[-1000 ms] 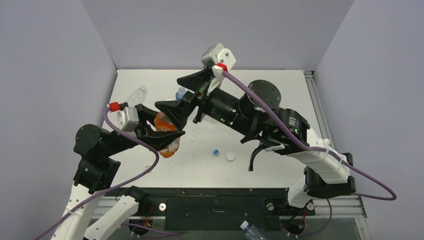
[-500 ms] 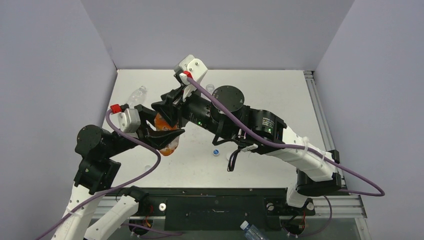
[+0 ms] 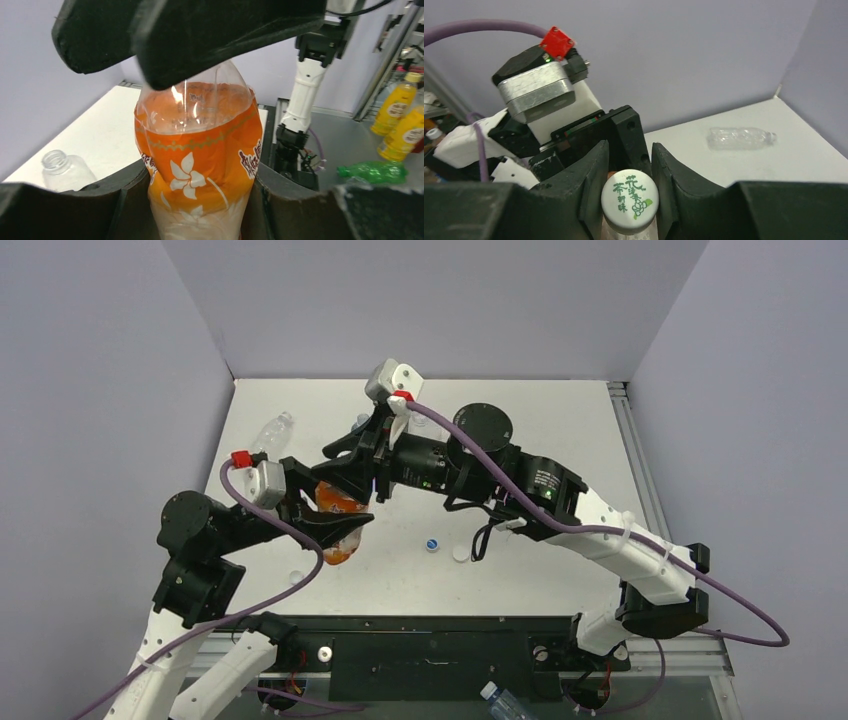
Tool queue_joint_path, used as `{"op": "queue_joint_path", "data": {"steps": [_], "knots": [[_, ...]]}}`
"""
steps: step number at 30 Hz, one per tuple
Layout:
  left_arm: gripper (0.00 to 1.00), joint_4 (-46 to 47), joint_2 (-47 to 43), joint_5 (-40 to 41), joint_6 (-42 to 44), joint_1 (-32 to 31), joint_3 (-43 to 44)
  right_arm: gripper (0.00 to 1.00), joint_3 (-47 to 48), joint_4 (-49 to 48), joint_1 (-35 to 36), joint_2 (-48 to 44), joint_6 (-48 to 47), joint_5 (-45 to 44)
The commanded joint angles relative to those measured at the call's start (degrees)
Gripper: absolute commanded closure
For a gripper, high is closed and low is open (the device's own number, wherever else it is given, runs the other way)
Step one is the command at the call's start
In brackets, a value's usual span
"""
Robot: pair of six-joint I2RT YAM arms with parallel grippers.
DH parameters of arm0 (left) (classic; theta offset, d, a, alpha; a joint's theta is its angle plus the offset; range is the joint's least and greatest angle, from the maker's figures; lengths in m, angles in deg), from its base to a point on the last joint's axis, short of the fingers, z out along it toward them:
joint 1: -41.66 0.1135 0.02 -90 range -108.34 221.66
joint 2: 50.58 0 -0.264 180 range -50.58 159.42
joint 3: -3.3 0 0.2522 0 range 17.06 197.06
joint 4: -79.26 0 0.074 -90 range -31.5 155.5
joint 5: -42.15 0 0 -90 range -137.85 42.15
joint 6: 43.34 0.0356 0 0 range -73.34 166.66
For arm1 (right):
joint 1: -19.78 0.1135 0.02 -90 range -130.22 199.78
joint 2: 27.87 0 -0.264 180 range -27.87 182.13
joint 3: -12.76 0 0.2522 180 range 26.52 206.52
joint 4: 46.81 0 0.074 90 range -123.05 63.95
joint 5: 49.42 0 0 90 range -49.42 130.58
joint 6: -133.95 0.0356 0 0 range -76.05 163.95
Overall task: Unscrew the bottle caps
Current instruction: Unscrew the bottle cap from the plastic bottle.
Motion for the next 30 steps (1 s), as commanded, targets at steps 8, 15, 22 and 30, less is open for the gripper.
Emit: {"op": "queue_joint_path", "data": {"steps": [8,15,22,30], "knots": [[1.0,9.93,1.25,-14.5,-19.71,-0.01,7.13,1.0,-3.69,-16.44,-5.88,-5.48,5.46,43.33],[1.0,9.07,0.87,-14.35,-17.86,-0.01,7.59,0.84,-3.1,-14.61,-8.42,-4.09,6.03,40.54],[1.0,5.07,0.09,-9.5,-8.44,-0.01,4.38,0.21,-4.29,-8.54,-8.46,-7.41,5.75,11.64],[1.0,-0.02,-0.99,5.79,2.54,-0.01,1.25,0.19,4.04,1.66,1.75,-2.77,1.22,-18.2]]}}
